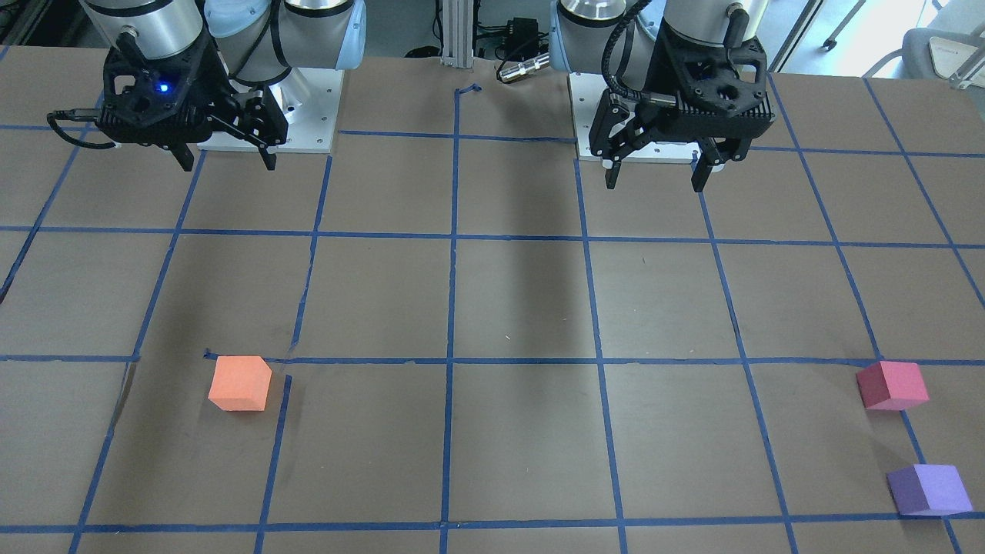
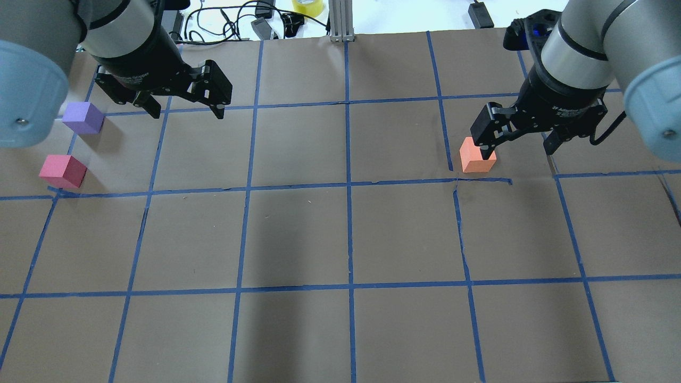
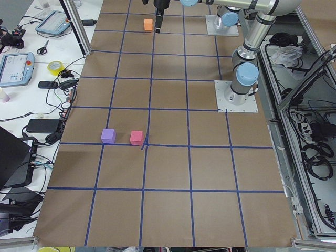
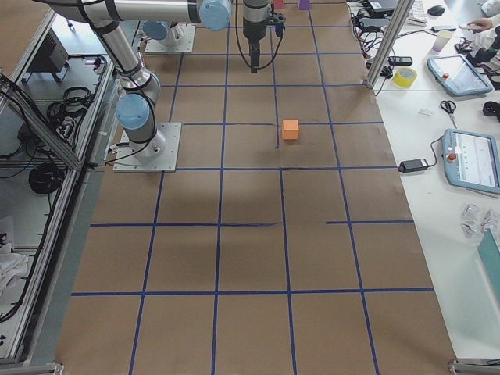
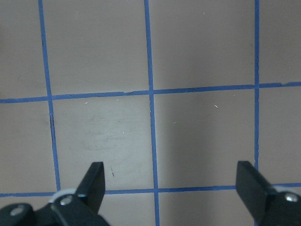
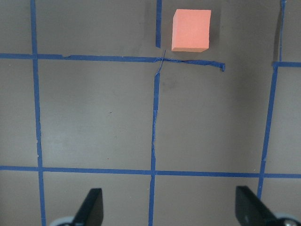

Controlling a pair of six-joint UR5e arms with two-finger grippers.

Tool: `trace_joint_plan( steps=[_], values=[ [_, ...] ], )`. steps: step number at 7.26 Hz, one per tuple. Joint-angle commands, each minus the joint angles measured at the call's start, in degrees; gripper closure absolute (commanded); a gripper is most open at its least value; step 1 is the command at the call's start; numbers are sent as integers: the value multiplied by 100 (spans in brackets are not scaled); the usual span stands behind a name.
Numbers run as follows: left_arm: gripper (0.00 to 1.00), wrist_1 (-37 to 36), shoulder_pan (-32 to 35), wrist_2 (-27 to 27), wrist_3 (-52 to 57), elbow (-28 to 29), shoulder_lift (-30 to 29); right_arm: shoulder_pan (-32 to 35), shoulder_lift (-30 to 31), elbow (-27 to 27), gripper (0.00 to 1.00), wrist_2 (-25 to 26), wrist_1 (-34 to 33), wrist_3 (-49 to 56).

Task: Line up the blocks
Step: 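Lower the right gripper over the orange cube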

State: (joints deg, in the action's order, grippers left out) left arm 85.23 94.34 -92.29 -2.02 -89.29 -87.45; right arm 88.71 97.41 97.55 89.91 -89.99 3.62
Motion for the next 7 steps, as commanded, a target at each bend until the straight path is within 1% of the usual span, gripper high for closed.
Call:
trace_joint_plan(
  steps=[1,3,4,7],
  values=[
    [0,-7,-3,-9,0,-27,9,14,68,1,0,0,-35,-10],
    [0,-7,6,-9,0,-27,9,14,103,-61,0,-18,-1,-10],
    [0,-7,6,-9,0,-27,9,-12,129,-61,0,-105,8,25],
    [0,-7,6,-9,0,-27,9,23,130,27,0,8,26,8]
  ],
)
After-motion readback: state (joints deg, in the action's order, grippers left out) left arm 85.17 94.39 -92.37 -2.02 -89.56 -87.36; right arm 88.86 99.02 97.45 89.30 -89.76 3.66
